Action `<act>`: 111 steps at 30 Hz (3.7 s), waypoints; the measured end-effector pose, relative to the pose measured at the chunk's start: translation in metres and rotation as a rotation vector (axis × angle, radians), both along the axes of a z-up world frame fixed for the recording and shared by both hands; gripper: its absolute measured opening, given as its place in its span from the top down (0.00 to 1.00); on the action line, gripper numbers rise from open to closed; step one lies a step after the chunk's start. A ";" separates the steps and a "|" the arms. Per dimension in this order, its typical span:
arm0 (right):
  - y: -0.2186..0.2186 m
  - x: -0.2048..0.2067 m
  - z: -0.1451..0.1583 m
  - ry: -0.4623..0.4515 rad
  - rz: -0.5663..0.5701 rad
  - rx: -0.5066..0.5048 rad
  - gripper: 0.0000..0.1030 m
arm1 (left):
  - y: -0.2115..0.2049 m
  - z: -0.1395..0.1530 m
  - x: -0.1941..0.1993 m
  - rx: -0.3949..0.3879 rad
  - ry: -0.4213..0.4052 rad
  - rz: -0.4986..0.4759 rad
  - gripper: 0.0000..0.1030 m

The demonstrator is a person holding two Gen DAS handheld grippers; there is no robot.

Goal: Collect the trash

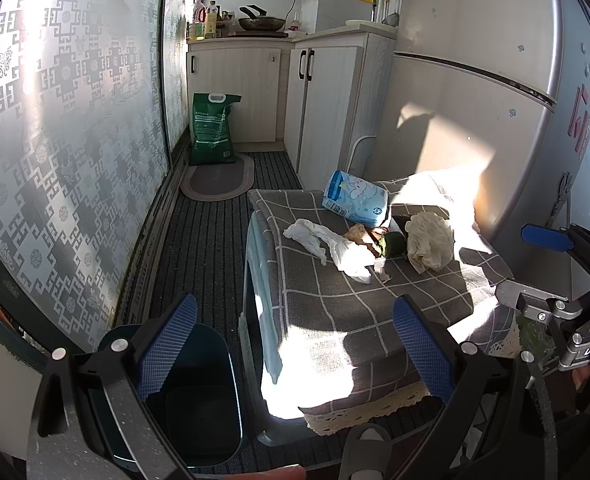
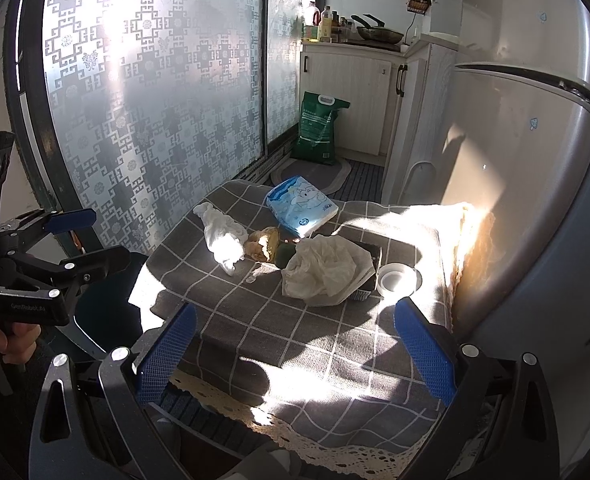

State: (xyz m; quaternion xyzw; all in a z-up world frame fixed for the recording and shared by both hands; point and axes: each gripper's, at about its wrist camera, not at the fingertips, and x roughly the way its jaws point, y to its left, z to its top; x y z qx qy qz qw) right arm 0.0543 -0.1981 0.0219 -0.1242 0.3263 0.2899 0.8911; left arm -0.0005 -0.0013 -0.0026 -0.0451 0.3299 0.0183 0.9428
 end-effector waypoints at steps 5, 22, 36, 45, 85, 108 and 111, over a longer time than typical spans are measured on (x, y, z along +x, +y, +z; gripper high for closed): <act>0.000 0.000 0.000 0.000 0.000 -0.001 0.03 | -0.001 0.000 0.000 0.000 0.001 -0.003 0.03; 0.002 -0.002 -0.002 0.008 0.015 0.004 0.03 | 0.001 0.000 0.002 0.005 -0.006 -0.009 0.03; -0.011 0.013 -0.015 0.061 0.023 0.067 0.08 | -0.002 -0.011 0.015 0.059 -0.067 -0.090 0.17; -0.005 0.014 -0.016 0.070 0.084 0.084 0.20 | -0.006 -0.015 0.039 -0.019 -0.065 -0.162 0.37; 0.048 0.039 -0.046 -0.094 0.125 -0.275 0.73 | 0.010 -0.029 0.075 -0.200 -0.012 -0.131 0.97; 0.057 0.034 0.006 -0.080 0.044 -0.159 0.91 | 0.052 -0.009 0.027 -0.210 -0.106 -0.131 0.97; 0.064 0.033 0.010 -0.047 0.066 -0.101 0.91 | 0.061 -0.009 0.020 -0.202 -0.108 -0.118 0.97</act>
